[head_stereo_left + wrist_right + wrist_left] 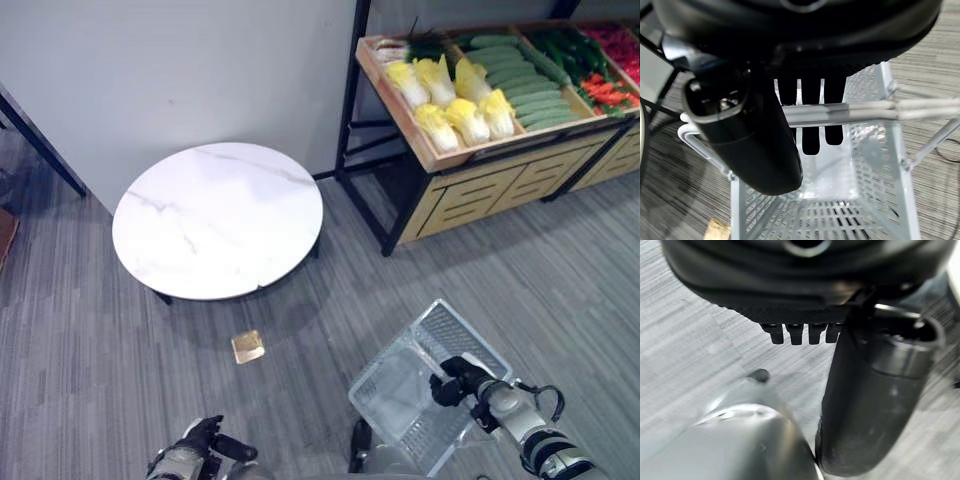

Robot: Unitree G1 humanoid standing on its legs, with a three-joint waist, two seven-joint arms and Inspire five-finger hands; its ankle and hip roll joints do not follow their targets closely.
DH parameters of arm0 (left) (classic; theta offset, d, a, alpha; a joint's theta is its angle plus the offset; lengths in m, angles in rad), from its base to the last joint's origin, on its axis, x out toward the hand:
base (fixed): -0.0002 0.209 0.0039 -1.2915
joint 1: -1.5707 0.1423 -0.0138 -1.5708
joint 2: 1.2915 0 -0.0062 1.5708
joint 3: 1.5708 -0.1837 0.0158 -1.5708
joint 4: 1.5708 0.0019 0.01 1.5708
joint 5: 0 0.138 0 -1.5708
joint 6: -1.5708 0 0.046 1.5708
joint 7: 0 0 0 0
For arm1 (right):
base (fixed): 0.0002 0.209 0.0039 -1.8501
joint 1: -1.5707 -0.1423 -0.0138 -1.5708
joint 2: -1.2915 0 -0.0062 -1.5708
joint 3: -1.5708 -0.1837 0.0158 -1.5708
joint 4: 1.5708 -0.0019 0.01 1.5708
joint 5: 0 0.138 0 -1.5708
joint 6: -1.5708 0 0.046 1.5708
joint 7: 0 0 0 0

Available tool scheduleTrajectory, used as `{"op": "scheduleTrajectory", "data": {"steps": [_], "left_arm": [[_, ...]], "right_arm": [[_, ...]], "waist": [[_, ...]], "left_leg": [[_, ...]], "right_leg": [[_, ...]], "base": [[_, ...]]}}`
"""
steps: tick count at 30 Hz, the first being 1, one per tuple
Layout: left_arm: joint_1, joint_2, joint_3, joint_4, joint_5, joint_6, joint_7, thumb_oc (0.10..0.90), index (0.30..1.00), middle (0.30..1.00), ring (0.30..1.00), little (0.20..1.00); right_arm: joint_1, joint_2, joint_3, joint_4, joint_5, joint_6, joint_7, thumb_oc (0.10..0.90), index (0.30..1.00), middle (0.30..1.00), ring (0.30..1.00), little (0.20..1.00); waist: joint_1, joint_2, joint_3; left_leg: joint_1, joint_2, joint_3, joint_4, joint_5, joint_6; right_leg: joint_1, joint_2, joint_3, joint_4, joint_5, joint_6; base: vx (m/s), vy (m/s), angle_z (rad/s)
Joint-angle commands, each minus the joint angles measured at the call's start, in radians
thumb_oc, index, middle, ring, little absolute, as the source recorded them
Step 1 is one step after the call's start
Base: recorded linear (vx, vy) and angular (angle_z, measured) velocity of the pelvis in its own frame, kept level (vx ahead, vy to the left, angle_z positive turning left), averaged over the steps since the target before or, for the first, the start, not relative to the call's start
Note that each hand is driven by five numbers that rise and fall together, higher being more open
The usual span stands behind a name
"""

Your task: Get the vegetables into the basket

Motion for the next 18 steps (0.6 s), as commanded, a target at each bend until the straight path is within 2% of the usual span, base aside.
{"op": "scheduleTrajectory", "data": {"steps": [1, 2, 4, 8, 12, 18], "left_arm": [[0.008, 0.012, -0.026, 0.020, -0.006, -0.012, 0.008, 0.900, 1.000, 1.000, 1.000, 1.000], [0.011, 0.003, -0.036, 0.022, -0.017, -0.018, 0.012, 0.900, 1.000, 1.000, 1.000, 1.000], [0.016, 0.001, -0.041, 0.018, -0.015, -0.022, 0.013, 0.900, 1.000, 1.000, 1.000, 1.000], [0.021, 0.001, -0.042, 0.007, -0.011, -0.024, 0.010, 0.900, 1.000, 1.000, 1.000, 1.000], [0.019, 0.022, -0.026, 0.004, -0.001, -0.025, 0.012, 0.900, 1.000, 1.000, 1.000, 1.000], [0.009, 0.042, -0.017, 0.006, 0.003, -0.027, 0.019, 0.900, 1.000, 1.000, 1.000, 1.000]], "right_arm": [[-0.094, -0.044, 0.029, -0.029, 0.037, -0.037, -0.030, 0.400, 0.300, 0.300, 0.300, 0.300], [-0.098, -0.036, 0.032, -0.022, 0.039, -0.041, -0.039, 0.400, 0.300, 0.300, 0.300, 0.300], [-0.092, -0.018, 0.029, -0.017, 0.036, -0.046, -0.042, 0.400, 0.300, 0.300, 0.300, 0.300], [-0.079, 0.003, 0.012, -0.016, 0.053, -0.048, -0.048, 0.400, 0.300, 0.300, 0.300, 0.300], [-0.076, 0.027, 0.017, 0.001, 0.046, -0.047, -0.045, 0.400, 0.300, 0.300, 0.300, 0.300], [-0.080, 0.053, 0.013, 0.032, 0.051, -0.044, -0.048, 0.400, 0.300, 0.300, 0.300, 0.300]], "waist": [[0.020, -0.009, 0.017], [0.041, 0.000, 0.021], [0.043, 0.014, 0.025], [0.036, 0.017, 0.018], [0.038, 0.018, 0.017], [0.034, 0.016, 0.015]], "left_leg": [[0.041, -0.167, -0.071, -0.264, -0.080, 0.099], [-0.011, -0.171, -0.143, -0.328, -0.035, 0.094], [0.016, -0.167, -0.102, -0.331, -0.045, 0.103], [0.051, -0.193, -0.078, -0.338, -0.071, 0.125], [0.071, -0.222, -0.035, -0.331, -0.103, 0.156], [0.093, -0.240, -0.001, -0.333, -0.128, 0.170]], "right_leg": [[0.026, 0.018, 0.111, 0.003, -0.022, 0.094], [0.040, 0.013, 0.153, -0.004, -0.026, 0.104], [0.056, 0.006, 0.202, 0.023, -0.048, 0.109], [0.052, -0.017, 0.223, 0.021, -0.040, 0.118], [0.034, -0.034, 0.270, 0.029, -0.032, 0.137], [0.017, -0.048, 0.293, 0.032, -0.013, 0.157]], "base": [[0.33, 0.252, -0.35], [0.32, 0.268, -1.22], [0.20, 0.213, -1.47], [0.07, 0.161, -1.10], [0.02, 0.163, -0.40], [0.01, 0.082, -0.18]]}}
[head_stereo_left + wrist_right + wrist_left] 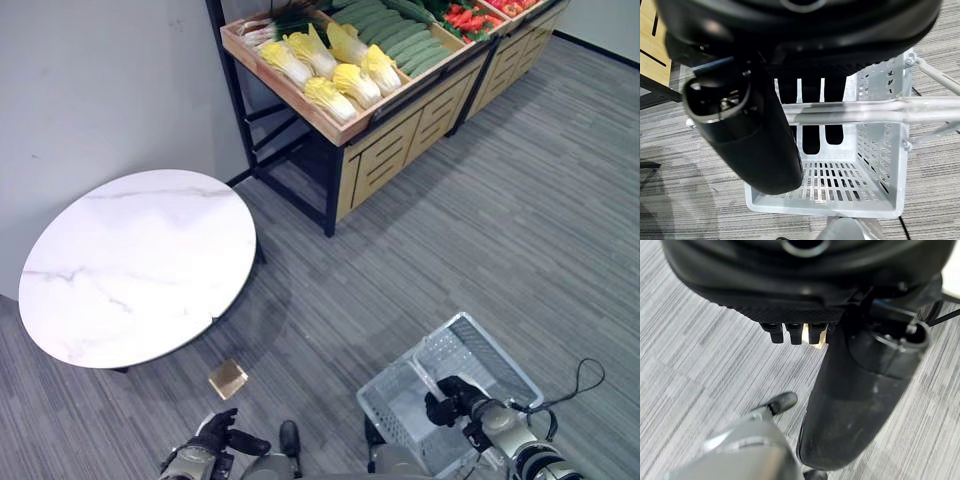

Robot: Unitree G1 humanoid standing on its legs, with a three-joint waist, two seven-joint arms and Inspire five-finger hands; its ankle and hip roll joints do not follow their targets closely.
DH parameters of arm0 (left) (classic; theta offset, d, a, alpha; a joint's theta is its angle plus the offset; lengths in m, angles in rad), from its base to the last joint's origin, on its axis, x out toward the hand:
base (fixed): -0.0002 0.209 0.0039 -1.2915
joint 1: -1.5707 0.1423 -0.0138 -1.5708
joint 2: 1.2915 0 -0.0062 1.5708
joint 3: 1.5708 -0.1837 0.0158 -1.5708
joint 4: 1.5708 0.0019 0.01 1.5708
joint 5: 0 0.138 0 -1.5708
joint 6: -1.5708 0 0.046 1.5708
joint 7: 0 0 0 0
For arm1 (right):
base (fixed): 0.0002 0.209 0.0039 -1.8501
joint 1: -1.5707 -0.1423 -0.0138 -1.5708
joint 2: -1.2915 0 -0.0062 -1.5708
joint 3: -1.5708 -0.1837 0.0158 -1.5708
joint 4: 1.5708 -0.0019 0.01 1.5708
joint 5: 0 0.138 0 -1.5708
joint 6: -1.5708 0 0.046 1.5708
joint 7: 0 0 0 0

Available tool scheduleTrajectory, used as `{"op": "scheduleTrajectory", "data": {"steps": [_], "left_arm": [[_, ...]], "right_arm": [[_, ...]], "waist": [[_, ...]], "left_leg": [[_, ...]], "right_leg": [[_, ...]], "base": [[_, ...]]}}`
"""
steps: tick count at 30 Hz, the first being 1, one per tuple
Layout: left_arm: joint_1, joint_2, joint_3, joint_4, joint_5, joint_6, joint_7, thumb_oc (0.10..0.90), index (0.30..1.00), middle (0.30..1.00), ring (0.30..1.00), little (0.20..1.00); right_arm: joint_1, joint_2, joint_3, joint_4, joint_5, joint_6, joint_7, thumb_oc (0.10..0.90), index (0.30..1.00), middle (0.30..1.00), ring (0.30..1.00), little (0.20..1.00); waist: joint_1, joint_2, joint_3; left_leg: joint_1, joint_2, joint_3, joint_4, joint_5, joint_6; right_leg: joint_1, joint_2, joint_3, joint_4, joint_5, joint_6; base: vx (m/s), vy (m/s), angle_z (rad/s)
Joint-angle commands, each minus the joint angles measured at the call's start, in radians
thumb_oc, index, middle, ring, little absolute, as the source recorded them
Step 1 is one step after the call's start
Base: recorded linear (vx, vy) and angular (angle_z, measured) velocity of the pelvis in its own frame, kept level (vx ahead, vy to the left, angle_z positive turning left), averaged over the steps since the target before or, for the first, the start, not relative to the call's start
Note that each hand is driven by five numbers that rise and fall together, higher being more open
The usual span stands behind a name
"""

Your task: Get the vegetables into the basket

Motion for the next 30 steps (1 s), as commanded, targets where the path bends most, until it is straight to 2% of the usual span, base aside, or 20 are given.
{"op": "scheduleTrajectory", "data": {"steps": [1, 4, 8, 9, 11, 12, 13, 14, 15, 18, 27, 30], "left_arm": [[-0.013, 0.037, -0.011, 0.018, 0.024, -0.015, 0.016, 0.900, 1.000, 1.000, 1.000, 1.000], [-0.019, 0.038, -0.009, 0.020, 0.028, -0.014, 0.019, 0.900, 1.000, 1.000, 1.000, 1.000], [-0.021, 0.049, 0.004, 0.026, 0.045, -0.013, 0.024, 0.900, 1.000, 1.000, 1.000, 1.000], [-0.019, 0.057, 0.011, 0.025, 0.041, -0.014, 0.027, 0.900, 1.000, 1.000, 1.000, 1.000], [-0.018, 0.069, 0.016, 0.018, 0.036, -0.011, 0.026, 0.900, 1.000, 1.000, 1.000, 1.000], [-0.019, 0.074, 0.021, 0.017, 0.034, -0.008, 0.027, 0.900, 1.000, 1.000, 1.000, 1.000], [-0.018, 0.078, 0.025, 0.014, 0.032, -0.007, 0.026, 0.900, 1.000, 1.000, 1.000, 1.000], [-0.009, 0.076, 0.033, 0.026, 0.036, 0.001, 0.027, 0.900, 1.000, 1.000, 1.000, 1.000], [-0.010, 0.077, 0.034, 0.027, 0.036, 0.001, 0.027, 0.900, 1.000, 1.000, 1.000, 1.000], [0.003, 0.056, 0.040, 0.033, 0.040, 0.005, 0.025, 0.900, 1.000, 1.000, 1.000, 1.000], [-0.019, 0.034, 0.010, 0.044, 0.058, 0.019, 0.030, 0.900, 1.000, 1.000, 1.000, 1.000], [-0.030, 0.026, -0.004, 0.053, 0.069, 0.025, 0.027, 0.900, 1.000, 1.000, 1.000, 1.000]], "right_arm": [[-0.124, -0.016, -0.004, -0.028, 0.030, -0.050, -0.013, 0.400, 0.300, 0.300, 0.300, 0.300], [-0.143, -0.023, 0.012, -0.031, -0.003, -0.047, -0.013, 0.400, 0.300, 0.300, 0.300, 0.300], [-0.175, -0.020, 0.032, -0.050, -0.038, -0.042, -0.015, 0.400, 0.300, 0.300, 0.300, 0.300], [-0.180, -0.009, 0.037, -0.056, -0.041, -0.041, -0.016, 0.400, 0.300, 0.300, 0.300, 0.300], [-0.188, 0.006, 0.050, -0.053, -0.046, -0.042, -0.018, 0.400, 0.300, 0.300, 0.300, 0.300], [-0.194, 0.013, 0.058, -0.057, -0.043, -0.042, -0.017, 0.400, 0.300, 0.300, 0.300, 0.300], [-0.195, 0.017, 0.062, -0.059, -0.043, -0.044, -0.018, 0.400, 0.300, 0.300, 0.300, 0.300], [-0.192, 0.019, 0.076, -0.051, -0.055, -0.044, -0.012, 0.400, 0.300, 0.300, 0.300, 0.300], [-0.192, 0.019, 0.076, -0.052, -0.055, -0.044, -0.012, 0.400, 0.300, 0.300, 0.300, 0.300], [-0.156, 0.011, 0.072, -0.075, -0.057, -0.043, -0.006, 0.400, 0.300, 0.300, 0.300, 0.300], [-0.090, 0.022, 0.051, -0.067, -0.019, -0.033, -0.019, 0.400, 0.300, 0.300, 0.300, 0.300], [-0.080, 0.018, 0.043, -0.053, -0.005, -0.032, -0.027, 0.400, 0.300, 0.300, 0.300, 0.300]], "waist": [[0.025, -0.028, -0.002], [0.019, -0.034, 0.009], [0.016, -0.041, 0.017], [0.028, -0.041, 0.018], [0.064, -0.032, 0.015], [0.076, -0.034, 0.015], [0.090, -0.039, 0.013], [0.094, -0.058, 0.001], [0.095, -0.059, -0.002], [0.068, -0.053, -0.020], [0.023, -0.033, -0.024], [0.011, -0.031, -0.020]], "left_leg": [[-0.009, 0.012, -0.009, 0.134, -0.145, -0.052], [-0.015, 0.004, 0.016, 0.162, -0.166, -0.046], [-0.025, 0.015, 0.094, 0.133, -0.154, -0.046], [-0.023, 0.035, 0.123, 0.119, -0.139, -0.052], [-0.030, 0.075, 0.162, 0.104, -0.112, -0.061], [-0.029, 0.088, 0.187, 0.098, -0.099, -0.064], [-0.029, 0.094, 0.210, 0.097, -0.094, -0.064], [-0.009, 0.082, 0.239, 0.087, -0.093, -0.066], [-0.013, 0.082, 0.240, 0.086, -0.090, -0.066], [0.020, 0.091, 0.239, 0.087, -0.092, -0.075], [0.057, 0.156, 0.220, 0.023, -0.026, -0.120], [0.038, 0.179, 0.207, 0.091, -0.041, -0.132]], "right_leg": [[0.005, -0.032, 0.029, 0.084, -0.071, 0.083], [-0.010, -0.039, 0.054, 0.068, -0.039, 0.098], [-0.086, -0.041, 0.078, 0.042, 0.053, 0.141], [-0.107, -0.045, 0.028, 0.051, 0.062, 0.138], [-0.103, -0.080, -0.169, 0.089, 0.028, 0.118], [-0.089, -0.094, -0.246, 0.117, 0.008, 0.110], [-0.063, -0.102, -0.291, 0.142, -0.015, 0.105], [-0.026, -0.087, -0.282, 0.105, -0.019, 0.106], [-0.030, -0.087, -0.281, 0.103, -0.016, 0.104], [-0.006, -0.062, -0.268, 0.079, -0.031, 0.084], [0.007, 0.003, -0.265, 0.089, -0.083, 0.048], [0.007, 0.026, -0.262, 0.100, -0.106, 0.028]], "base": [[-0.01, 0.055, -0.19], [-0.05, 0.052, -0.31], [-0.14, 0.011, -0.60], [-0.15, -0.094, -0.97], [-0.16, -0.059, -1.16], [-0.16, 0.012, -1.09], [-0.10, 0.001, -1.22], [-0.06, -0.016, -1.04], [0.02, -0.042, -0.77], [0.07, -0.075, -0.11], [0.02, -0.126, -0.02], [0.04, -0.180, -0.01]]}}
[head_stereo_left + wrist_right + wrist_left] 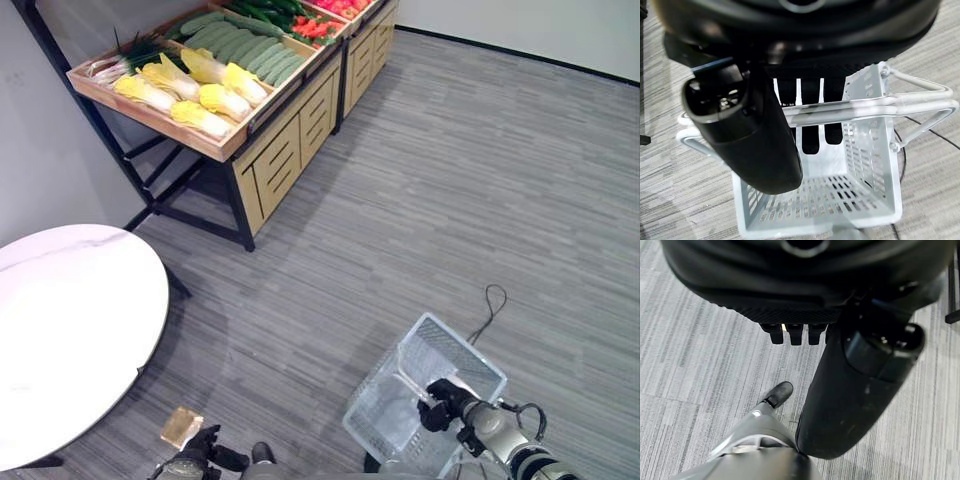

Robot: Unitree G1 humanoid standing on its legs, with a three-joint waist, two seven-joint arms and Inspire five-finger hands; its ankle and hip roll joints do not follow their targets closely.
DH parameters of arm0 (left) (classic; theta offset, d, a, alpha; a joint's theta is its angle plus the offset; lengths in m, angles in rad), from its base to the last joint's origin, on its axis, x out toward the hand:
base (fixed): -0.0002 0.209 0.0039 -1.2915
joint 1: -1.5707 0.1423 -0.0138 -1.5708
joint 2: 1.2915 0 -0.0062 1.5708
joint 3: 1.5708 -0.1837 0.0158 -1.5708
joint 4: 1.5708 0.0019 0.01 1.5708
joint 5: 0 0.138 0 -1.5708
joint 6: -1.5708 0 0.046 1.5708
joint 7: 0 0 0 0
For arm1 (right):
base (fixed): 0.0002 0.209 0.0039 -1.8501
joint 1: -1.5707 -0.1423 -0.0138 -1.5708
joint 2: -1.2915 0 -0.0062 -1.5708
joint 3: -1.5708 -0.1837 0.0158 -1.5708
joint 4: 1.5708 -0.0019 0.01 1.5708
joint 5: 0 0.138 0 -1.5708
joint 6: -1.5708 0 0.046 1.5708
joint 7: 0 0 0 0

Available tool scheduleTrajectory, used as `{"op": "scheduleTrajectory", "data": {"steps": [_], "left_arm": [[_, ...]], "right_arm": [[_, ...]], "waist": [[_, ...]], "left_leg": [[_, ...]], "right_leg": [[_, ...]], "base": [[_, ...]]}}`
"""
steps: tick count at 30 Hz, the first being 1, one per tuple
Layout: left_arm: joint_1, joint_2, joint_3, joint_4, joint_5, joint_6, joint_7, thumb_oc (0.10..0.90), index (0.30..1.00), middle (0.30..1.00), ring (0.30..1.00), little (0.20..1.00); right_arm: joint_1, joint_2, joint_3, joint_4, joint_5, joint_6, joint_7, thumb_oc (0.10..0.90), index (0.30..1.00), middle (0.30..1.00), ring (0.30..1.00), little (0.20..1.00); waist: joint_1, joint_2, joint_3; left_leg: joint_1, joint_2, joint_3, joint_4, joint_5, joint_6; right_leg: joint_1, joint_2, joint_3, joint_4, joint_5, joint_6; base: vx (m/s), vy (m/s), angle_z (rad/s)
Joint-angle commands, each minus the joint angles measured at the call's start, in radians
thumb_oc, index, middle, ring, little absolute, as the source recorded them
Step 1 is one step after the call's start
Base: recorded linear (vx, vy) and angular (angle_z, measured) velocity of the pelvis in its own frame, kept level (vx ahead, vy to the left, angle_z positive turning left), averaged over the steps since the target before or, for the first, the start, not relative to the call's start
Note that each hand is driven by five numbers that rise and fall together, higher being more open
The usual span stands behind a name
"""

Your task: Get the vegetables into the basket

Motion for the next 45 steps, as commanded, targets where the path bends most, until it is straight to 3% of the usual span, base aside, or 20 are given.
{"op": "scheduleTrajectory", "data": {"steps": [1, 3, 4, 6, 11, 19, 27, 32, 35, 38, 41, 45], "left_arm": [[-0.060, 0.017, -0.025, 0.032, 0.026, 0.001, 0.008, 0.900, 1.000, 1.000, 1.000, 1.000], [-0.067, 0.011, -0.028, 0.031, 0.010, 0.003, 0.012, 0.900, 1.000, 1.000, 1.000, 1.000], [-0.071, -0.001, -0.037, 0.029, -0.014, -0.004, 0.013, 0.900, 1.000, 1.000, 1.000, 1.000], [-0.070, -0.009, -0.050, 0.032, -0.020, -0.010, 0.015, 0.900, 1.000, 1.000, 1.000, 1.000], [-0.048, -0.020, -0.074, 0.026, 0.002, -0.013, 0.004, 0.900, 1.000, 1.000, 1.000, 1.000], [-0.034, -0.013, -0.048, 0.054, 0.024, -0.018, 0.010, 0.900, 1.000, 1.000, 1.000, 1.000], [-0.041, -0.018, -0.060, 0.056, 0.039, -0.022, 0.012, 0.900, 1.000, 1.000, 1.000, 1.000], [-0.048, -0.005, -0.035, 0.084, 0.041, -0.011, 0.021, 0.900, 1.000, 1.000, 1.000, 1.000], [-0.037, 0.001, -0.020, 0.087, 0.039, -0.011, 0.020, 0.900, 1.000, 1.000, 1.000, 1.000], [-0.032, 0.003, -0.010, 0.091, 0.037, -0.008, 0.021, 0.900, 1.000, 1.000, 1.000, 1.000], [-0.042, 0.001, -0.013, 0.096, 0.040, -0.008, 0.021, 0.900, 1.000, 1.000, 1.000, 1.000], [-0.051, -0.002, -0.018, 0.104, 0.062, -0.009, 0.020, 0.900, 1.000, 1.000, 1.000, 1.000]], "right_arm": [[-0.103, -0.002, -0.032, -0.025, 0.050, -0.030, -0.029, 0.400, 0.300, 0.300, 0.300, 0.300], [-0.107, -0.007, -0.030, -0.017, 0.059, -0.028, -0.033, 0.400, 0.300, 0.300, 0.300, 0.300], [-0.115, -0.006, -0.033, 0.009, 0.074, -0.024, -0.035, 0.400, 0.300, 0.300, 0.300, 0.300], [-0.116, -0.002, -0.040, 0.031, 0.079, -0.024, -0.037, 0.400, 0.300, 0.300, 0.300, 0.300], [-0.086, 0.014, -0.081, 0.072, 0.104, -0.026, -0.044, 0.400, 0.300, 0.300, 0.300, 0.300], [-0.024, 0.089, -0.155, 0.222, 0.185, -0.034, -0.062, 0.400, 0.300, 0.300, 0.300, 0.300], [-0.012, 0.111, -0.165, 0.267, 0.206, -0.031, -0.044, 0.400, 0.300, 0.300, 0.300, 0.300], [-0.024, 0.107, -0.183, 0.275, 0.211, -0.027, -0.046, 0.400, 0.300, 0.300, 0.300, 0.300], [-0.019, 0.105, -0.188, 0.272, 0.208, -0.027, -0.043, 0.400, 0.300, 0.300, 0.300, 0.300], [-0.013, 0.096, -0.202, 0.262, 0.216, -0.025, -0.043, 0.400, 0.300, 0.300, 0.300, 0.300], [-0.009, 0.095, -0.206, 0.260, 0.221, -0.026, -0.048, 0.400, 0.300, 0.300, 0.300, 0.300], [0.002, 0.099, -0.201, 0.263, 0.216, -0.022, -0.026, 0.400, 0.300, 0.300, 0.300, 0.300]], "waist": [[0.007, -0.037, 0.029], [0.019, -0.042, 0.043], [0.050, -0.049, 0.045], [0.065, -0.045, 0.040], [0.038, -0.018, 0.011], [0.034, -0.017, -0.011], [0.038, -0.026, 0.002], [0.043, -0.030, 0.020], [0.041, -0.024, 0.039], [0.023, -0.019, 0.048], [-0.007, -0.014, 0.062], [-0.038, -0.014, 0.065]], "left_leg": [[-0.008, 0.010, -0.128, 0.154, -0.085, -0.065], [-0.040, -0.006, -0.208, 0.219, -0.075, -0.070], [-0.086, -0.083, -0.363, 0.170, -0.106, -0.047], [-0.128, -0.090, -0.453, 0.110, -0.071, -0.048], [-0.038, -0.093, -0.369, 0.023, -0.071, -0.031], [0.054, -0.119, -0.320, -0.017, -0.113, -0.004], [0.032, -0.148, -0.330, 0.018, -0.144, 0.023], [0.008, -0.175, -0.331, 0.044, -0.176, 0.058], [0.034, -0.184, -0.337, 0.043, -0.193, 0.065], [0.081, -0.190, -0.362, 0.014, -0.204, 0.057], [0.129, -0.174, -0.403, -0.004, -0.219, 0.043], [0.197, -0.155, -0.432, -0.017, -0.248, 0.024]], "right_leg": [[-0.051, 0.011, 0.044, 0.078, -0.046, 0.009], [-0.032, 0.020, 0.060, 0.068, -0.048, 0.000], [-0.015, 0.016, 0.097, 0.045, -0.047, 0.006], [-0.007, 0.018, 0.132, 0.035, -0.043, 0.016], [0.000, -0.008, 0.162, 0.040, -0.042, 0.034], [0.030, -0.024, 0.209, 0.014, -0.029, 0.056], [0.006, -0.041, 0.235, 0.022, -0.016, 0.072], [-0.076, -0.055, 0.254, 0.172, -0.022, 0.099], [-0.139, -0.062, 0.252, 0.270, 0.021, 0.114], [-0.203, -0.073, 0.231, 0.212, 0.085, 0.100], [-0.271, -0.074, 0.234, 0.134, 0.125, 0.110], [-0.318, -0.076, 0.154, 0.048, 0.163, 0.122]], "base": [[0.04, -0.176, 0.00], [0.09, -0.093, -0.15], [0.15, 0.004, -0.44], [0.15, 0.060, -0.77], [0.11, 0.175, -0.79], [0.07, 0.105, -0.21], [0.02, 0.075, -0.06], [0.02, 0.133, -0.11], [0.10, 0.100, -0.22], [0.24, 0.013, 0.00], [0.29, -0.063, 0.34], [0.28, -0.078, 0.46]]}}
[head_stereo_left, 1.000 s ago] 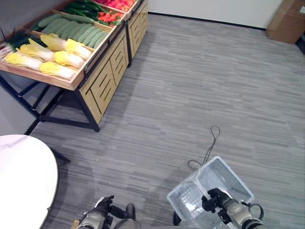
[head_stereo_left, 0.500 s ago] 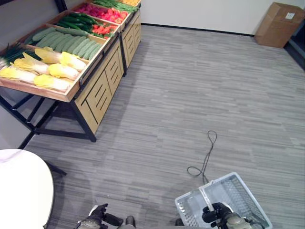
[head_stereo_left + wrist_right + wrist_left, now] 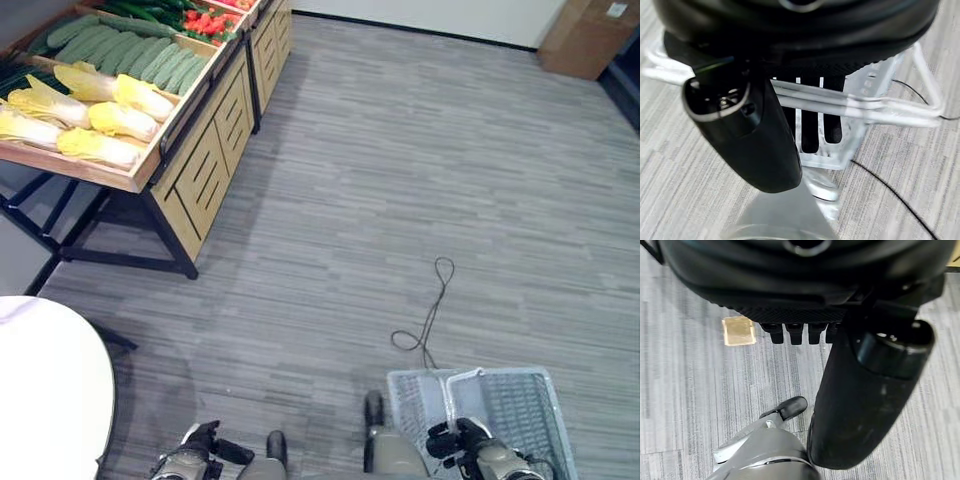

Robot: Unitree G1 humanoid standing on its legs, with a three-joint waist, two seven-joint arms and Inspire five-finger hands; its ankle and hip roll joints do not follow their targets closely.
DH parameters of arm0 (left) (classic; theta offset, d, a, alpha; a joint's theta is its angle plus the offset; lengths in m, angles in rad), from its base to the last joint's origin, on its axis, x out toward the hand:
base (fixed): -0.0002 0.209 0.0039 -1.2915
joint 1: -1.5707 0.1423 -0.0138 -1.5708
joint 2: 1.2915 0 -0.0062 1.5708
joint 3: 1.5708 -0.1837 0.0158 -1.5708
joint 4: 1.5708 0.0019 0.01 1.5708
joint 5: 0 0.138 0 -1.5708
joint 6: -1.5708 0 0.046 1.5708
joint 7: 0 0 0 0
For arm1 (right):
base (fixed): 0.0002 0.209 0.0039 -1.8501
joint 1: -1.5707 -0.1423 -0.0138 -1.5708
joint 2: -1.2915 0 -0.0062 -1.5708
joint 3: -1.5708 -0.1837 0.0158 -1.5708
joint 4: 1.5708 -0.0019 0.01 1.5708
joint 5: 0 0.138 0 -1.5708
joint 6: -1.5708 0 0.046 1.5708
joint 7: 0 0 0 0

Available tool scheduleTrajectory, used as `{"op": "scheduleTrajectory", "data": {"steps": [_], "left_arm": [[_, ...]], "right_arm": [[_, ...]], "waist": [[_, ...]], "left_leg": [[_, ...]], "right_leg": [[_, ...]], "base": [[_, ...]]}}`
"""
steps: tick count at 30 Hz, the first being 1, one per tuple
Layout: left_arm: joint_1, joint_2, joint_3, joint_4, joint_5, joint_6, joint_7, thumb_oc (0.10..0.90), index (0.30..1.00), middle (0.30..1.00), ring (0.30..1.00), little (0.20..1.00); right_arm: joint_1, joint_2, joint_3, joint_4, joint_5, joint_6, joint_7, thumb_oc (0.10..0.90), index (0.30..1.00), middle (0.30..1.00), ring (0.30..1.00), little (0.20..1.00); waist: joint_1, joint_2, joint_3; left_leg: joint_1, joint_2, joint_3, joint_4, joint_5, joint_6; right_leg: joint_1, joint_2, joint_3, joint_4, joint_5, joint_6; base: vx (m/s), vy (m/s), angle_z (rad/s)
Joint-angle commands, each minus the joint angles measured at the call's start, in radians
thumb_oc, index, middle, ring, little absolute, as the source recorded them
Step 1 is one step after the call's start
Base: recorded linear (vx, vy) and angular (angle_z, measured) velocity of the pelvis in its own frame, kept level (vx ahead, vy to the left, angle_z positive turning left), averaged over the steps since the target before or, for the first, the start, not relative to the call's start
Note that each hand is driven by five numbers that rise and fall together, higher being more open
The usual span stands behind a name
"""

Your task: Get the vegetables into the basket

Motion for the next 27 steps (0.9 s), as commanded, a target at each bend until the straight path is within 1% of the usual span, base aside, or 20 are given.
{"op": "scheduleTrajectory", "data": {"steps": [1, 2, 3, 5, 6, 7, 8, 11, 14, 15, 17, 18, 19, 20, 21, 22, 23, 24, 25, 27], "left_arm": [[0.001, 0.011, -0.004, 0.001, 0.066, 0.000, -0.003, 0.900, 1.000, 1.000, 1.000, 1.000], [0.001, 0.009, -0.005, 0.004, 0.069, 0.000, -0.003, 0.900, 1.000, 1.000, 1.000, 1.000], [0.000, 0.014, -0.013, 0.001, 0.075, -0.001, -0.006, 0.900, 1.000, 1.000, 1.000, 1.000], [-0.014, 0.010, -0.033, -0.010, 0.071, -0.002, -0.013, 0.900, 1.000, 1.000, 1.000, 1.000], [-0.020, 0.005, -0.046, -0.021, 0.071, -0.004, -0.019, 0.900, 1.000, 1.000, 1.000, 1.000], [-0.019, 0.004, -0.046, -0.021, 0.071, -0.004, -0.019, 0.900, 1.000, 1.000, 1.000, 1.000], [-0.033, 0.004, -0.080, -0.043, 0.087, -0.005, -0.031, 0.900, 1.000, 1.000, 1.000, 1.000], [-0.038, 0.005, -0.087, -0.044, 0.084, -0.001, -0.028, 0.900, 1.000, 1.000, 1.000, 1.000], [-0.037, 0.004, -0.072, -0.041, 0.066, 0.002, -0.024, 0.900, 1.000, 1.000, 1.000, 1.000], [-0.032, 0.003, -0.064, -0.043, 0.057, 0.003, -0.024, 0.900, 1.000, 1.000, 1.000, 1.000], [-0.018, -0.004, -0.054, -0.037, 0.051, 0.008, -0.023, 0.900, 1.000, 1.000, 1.000, 1.000], [-0.015, -0.008, -0.049, -0.034, 0.044, 0.009, -0.021, 0.900, 1.000, 1.000, 1.000, 1.000], [-0.003, -0.016, -0.044, -0.035, 0.039, 0.010, -0.020, 0.900, 1.000, 1.000, 1.000, 1.000], [-0.002, -0.016, -0.045, -0.035, 0.039, 0.010, -0.020, 0.900, 1.000, 1.000, 1.000, 1.000], [0.001, -0.017, -0.042, -0.035, 0.039, 0.011, -0.016, 0.900, 1.000, 1.000, 1.000, 1.000], [0.006, -0.018, -0.041, -0.033, 0.037, 0.009, -0.014, 0.900, 1.000, 1.000, 1.000, 1.000], [0.011, -0.019, -0.040, -0.032, 0.036, 0.010, -0.013, 0.900, 1.000, 1.000, 1.000, 1.000], [0.011, -0.019, -0.040, -0.032, 0.036, 0.010, -0.012, 0.900, 1.000, 1.000, 1.000, 1.000], [0.014, -0.020, -0.044, -0.029, 0.036, 0.006, -0.008, 0.900, 1.000, 1.000, 1.000, 1.000], [0.019, -0.017, -0.042, -0.027, 0.032, 0.006, -0.005, 0.900, 1.000, 1.000, 1.000, 1.000]], "right_arm": [[-0.007, -0.015, -0.002, -0.021, 0.012, -0.013, 0.034, 0.400, 0.300, 0.300, 0.300, 0.300], [-0.007, -0.017, 0.001, -0.024, 0.006, -0.014, 0.036, 0.400, 0.300, 0.300, 0.300, 0.300], [0.001, -0.029, 0.016, -0.029, 0.003, -0.015, 0.042, 0.400, 0.300, 0.300, 0.300, 0.300], [-0.001, -0.041, 0.018, -0.022, 0.014, -0.017, 0.044, 0.400, 0.300, 0.300, 0.300, 0.300], [0.002, -0.048, 0.021, -0.020, 0.012, -0.019, 0.045, 0.400, 0.300, 0.300, 0.300, 0.300], [0.002, -0.048, 0.021, -0.020, 0.012, -0.019, 0.045, 0.400, 0.300, 0.300, 0.300, 0.300], [0.003, -0.070, 0.025, -0.030, 0.002, -0.020, 0.042, 0.400, 0.300, 0.300, 0.300, 0.300], [-0.005, -0.086, 0.033, -0.042, -0.017, -0.026, 0.023, 0.400, 0.300, 0.300, 0.300, 0.300], [-0.003, -0.088, 0.047, -0.040, -0.028, -0.022, 0.027, 0.400, 0.300, 0.300, 0.300, 0.300], [0.001, -0.088, 0.043, -0.042, -0.016, -0.025, 0.026, 0.400, 0.300, 0.300, 0.300, 0.300], [0.009, -0.088, 0.033, -0.046, 0.001, -0.023, 0.027, 0.400, 0.300, 0.300, 0.300, 0.300], [0.012, -0.088, 0.028, -0.042, 0.007, -0.021, 0.026, 0.400, 0.300, 0.300, 0.300, 0.300], [0.021, -0.090, 0.021, -0.032, 0.005, -0.017, 0.027, 0.400, 0.300, 0.300, 0.300, 0.300], [0.022, -0.090, 0.021, -0.032, 0.005, -0.017, 0.027, 0.400, 0.300, 0.300, 0.300, 0.300], [0.021, -0.090, 0.022, -0.031, 0.003, -0.017, 0.025, 0.400, 0.300, 0.300, 0.300, 0.300], [0.023, -0.089, 0.026, -0.028, -0.003, -0.016, 0.022, 0.400, 0.300, 0.300, 0.300, 0.300], [0.024, -0.089, 0.027, -0.030, -0.005, -0.016, 0.020, 0.400, 0.300, 0.300, 0.300, 0.300], [0.025, -0.089, 0.027, -0.030, -0.005, -0.016, 0.020, 0.400, 0.300, 0.300, 0.300, 0.300], [0.025, -0.092, 0.033, -0.035, -0.013, -0.019, 0.014, 0.400, 0.300, 0.300, 0.300, 0.300], [0.021, -0.090, 0.034, -0.035, -0.014, -0.023, 0.010, 0.400, 0.300, 0.300, 0.300, 0.300]], "waist": [[-0.004, 0.009, 0.019], [-0.008, 0.008, 0.019], [-0.017, 0.010, 0.007], [-0.030, 0.025, -0.016], [-0.034, 0.038, -0.024], [-0.035, 0.040, -0.025], [-0.049, 0.065, -0.029], [-0.057, 0.084, -0.030], [-0.044, 0.080, -0.019], [-0.036, 0.069, -0.011], [-0.023, 0.041, 0.006], [-0.018, 0.028, 0.014], [0.014, 0.008, 0.026], [0.018, 0.009, 0.027], [0.029, 0.003, 0.029], [0.046, 0.001, 0.029], [0.057, 0.002, 0.026], [0.059, 0.001, 0.029], [0.090, 0.017, 0.030], [0.116, 0.015, 0.029]], "left_leg": [[0.196, -0.016, -0.056, 0.014, -0.155, -0.067], [0.213, -0.013, -0.056, 0.013, -0.164, -0.070], [0.229, -0.001, -0.063, 0.019, -0.173, -0.079], [0.228, 0.030, -0.083, 0.030, -0.160, -0.095], [0.222, 0.043, -0.089, 0.044, -0.141, -0.106], [0.221, 0.045, -0.091, 0.044, -0.142, -0.107], [0.198, 0.065, -0.101, 0.078, -0.083, -0.131], [0.172, 0.079, -0.115, 0.128, -0.019, -0.160], [0.118, 0.076, -0.127, 0.256, 0.088, -0.196], [0.084, 0.072, -0.119, 0.326, 0.130, -0.204], [0.031, 0.063, -0.086, 0.411, 0.149, -0.203], [-0.001, 0.073, -0.051, 0.405, 0.142, -0.188], [-0.086, 0.061, -0.017, 0.355, 0.091, -0.161], [-0.082, 0.064, -0.013, 0.361, 0.082, -0.161], [-0.113, 0.058, -0.011, 0.337, 0.068, -0.154], [-0.145, 0.058, -0.008, 0.265, 0.049, -0.146], [-0.163, 0.060, -0.015, 0.217, 0.048, -0.144], [-0.155, 0.059, -0.013, 0.213, 0.047, -0.144], [-0.256, 0.076, -0.040, 0.115, 0.143, -0.153], [-0.267, 0.084, -0.056, 0.049, 0.184, -0.169]], "right_leg": [[-0.044, 0.018, -0.033, 0.051, 0.129, 0.036], [-0.049, 0.019, -0.057, 0.060, 0.133, 0.034], [-0.051, 0.026, -0.046, 0.086, 0.125, 0.014], [-0.036, 0.057, -0.034, 0.106, 0.101, -0.010], [-0.032, 0.068, -0.045, 0.121, 0.086, -0.022], [-0.032, 0.069, -0.047, 0.122, 0.084, -0.022], [-0.026, 0.072, -0.080, 0.150, 0.058, -0.041], [-0.008, 0.091, -0.094, 0.154, 0.023, -0.067], [0.056, 0.120, -0.098, 0.133, -0.013, -0.102], [0.080, 0.122, -0.097, 0.124, -0.021, -0.113], [0.131, 0.115, -0.095, 0.105, -0.036, -0.123], [0.153, 0.107, -0.097, 0.098, -0.042, -0.123], [0.202, 0.099, -0.083, 0.075, -0.056, -0.114], [0.207, 0.101, -0.080, 0.073, -0.059, -0.112], [0.221, 0.099, -0.071, 0.066, -0.062, -0.108], [0.242, 0.101, -0.059, 0.056, -0.077, -0.098], [0.256, 0.104, -0.050, 0.051, -0.086, -0.094], [0.261, 0.103, -0.048, 0.051, -0.088, -0.093], [0.301, 0.122, -0.026, 0.039, -0.115, -0.090], [0.356, 0.123, 0.007, 0.035, -0.153, -0.084]], "base": [[0.25, -0.102, 0.41], [0.31, -0.189, 0.49], [0.32, -0.223, 0.43], [0.28, -0.209, 0.31], [0.15, -0.121, 0.34], [0.18, -0.180, 0.34], [0.16, -0.173, 0.33], [0.17, -0.193, 0.62], [0.16, -0.221, 0.01], [0.19, -0.233, 0.00], [0.20, -0.204, 0.06], [0.32, -0.173, 0.02], [0.27, -0.102, 0.05], [0.27, -0.061, 0.04], [0.20, 0.003, -0.14], [0.27, 0.008, -0.25], [0.21, 0.024, -0.25], [0.31, 0.081, -0.30], [0.36, 0.088, -0.52], [0.41, 0.092, -0.53]]}}
